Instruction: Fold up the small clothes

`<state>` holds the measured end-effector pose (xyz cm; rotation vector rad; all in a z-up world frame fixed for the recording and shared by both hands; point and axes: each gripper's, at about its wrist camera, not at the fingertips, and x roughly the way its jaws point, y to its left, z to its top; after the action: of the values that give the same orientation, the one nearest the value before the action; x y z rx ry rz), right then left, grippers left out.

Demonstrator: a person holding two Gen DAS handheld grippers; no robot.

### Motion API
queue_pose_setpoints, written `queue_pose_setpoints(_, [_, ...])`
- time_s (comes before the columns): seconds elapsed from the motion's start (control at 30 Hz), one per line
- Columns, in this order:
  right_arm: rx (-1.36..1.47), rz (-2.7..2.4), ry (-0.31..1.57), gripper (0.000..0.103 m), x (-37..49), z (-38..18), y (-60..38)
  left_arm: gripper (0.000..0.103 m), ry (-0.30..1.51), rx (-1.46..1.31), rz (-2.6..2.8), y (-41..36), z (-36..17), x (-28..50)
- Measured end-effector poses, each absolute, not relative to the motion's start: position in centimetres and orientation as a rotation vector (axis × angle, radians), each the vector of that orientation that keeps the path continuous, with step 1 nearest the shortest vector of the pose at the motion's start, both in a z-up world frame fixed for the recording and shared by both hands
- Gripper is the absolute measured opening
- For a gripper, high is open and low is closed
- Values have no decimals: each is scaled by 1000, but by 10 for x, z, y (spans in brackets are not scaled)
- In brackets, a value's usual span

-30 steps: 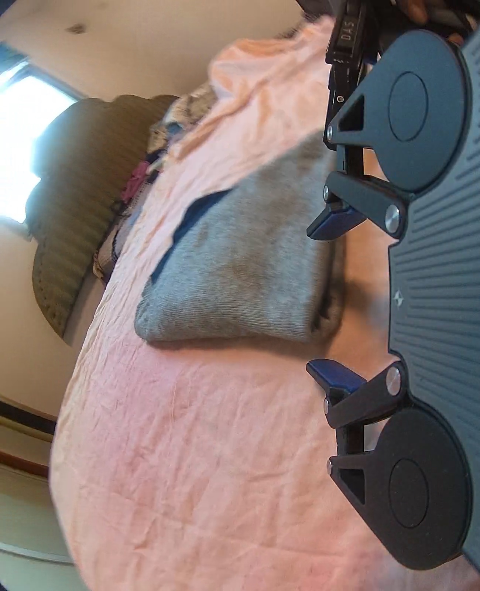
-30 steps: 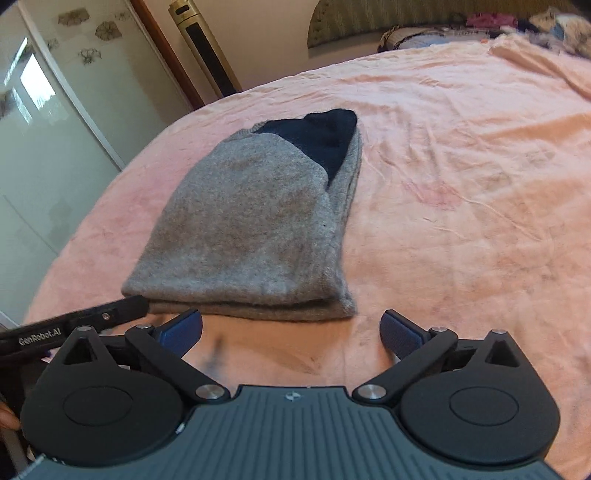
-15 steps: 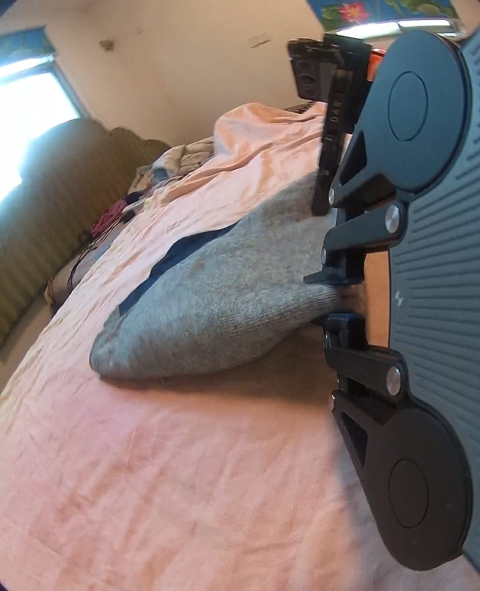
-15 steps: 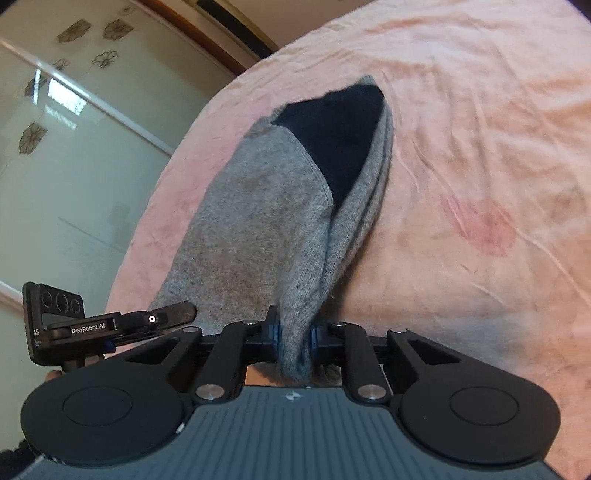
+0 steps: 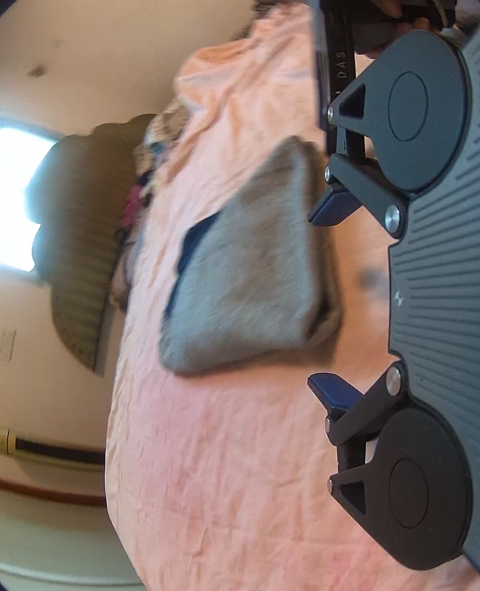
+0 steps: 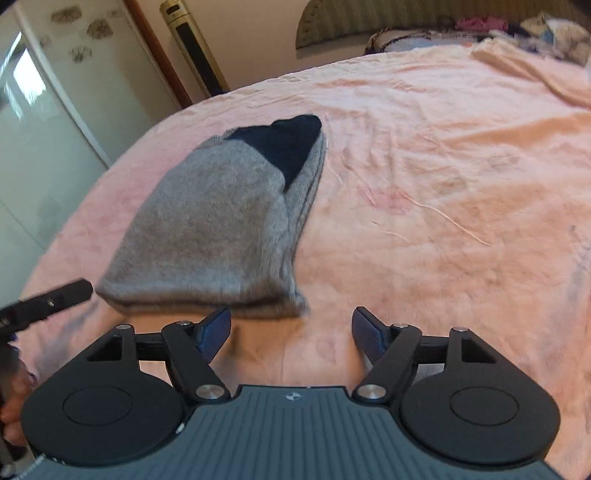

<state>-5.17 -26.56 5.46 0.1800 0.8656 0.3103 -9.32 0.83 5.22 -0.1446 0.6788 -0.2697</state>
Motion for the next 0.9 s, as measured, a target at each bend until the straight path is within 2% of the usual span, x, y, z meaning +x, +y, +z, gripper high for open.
queue_pose_setpoints(0.07, [71,273,825,90,-62,50,-246,87,714,-86,-249,-5,39,-90])
queue_pose_setpoints(0.1, [43,263,822,103,-64,46,-238,87,709,-58,-224,-8,35,-89])
queue_pose_setpoints(0.2, [-40,179,784,103,-66,37,-217,88,686,-24,-145,-8,30,-90])
queue_pose_setpoints(0.37, [-34,122,734,103,-65,31,-212,102,702,19,-159,-15,27,-89])
queue_pose_setpoints(0.9, [-25,96,709,103,-67,28,-209,103,702,-5,-150,-17,25,-87])
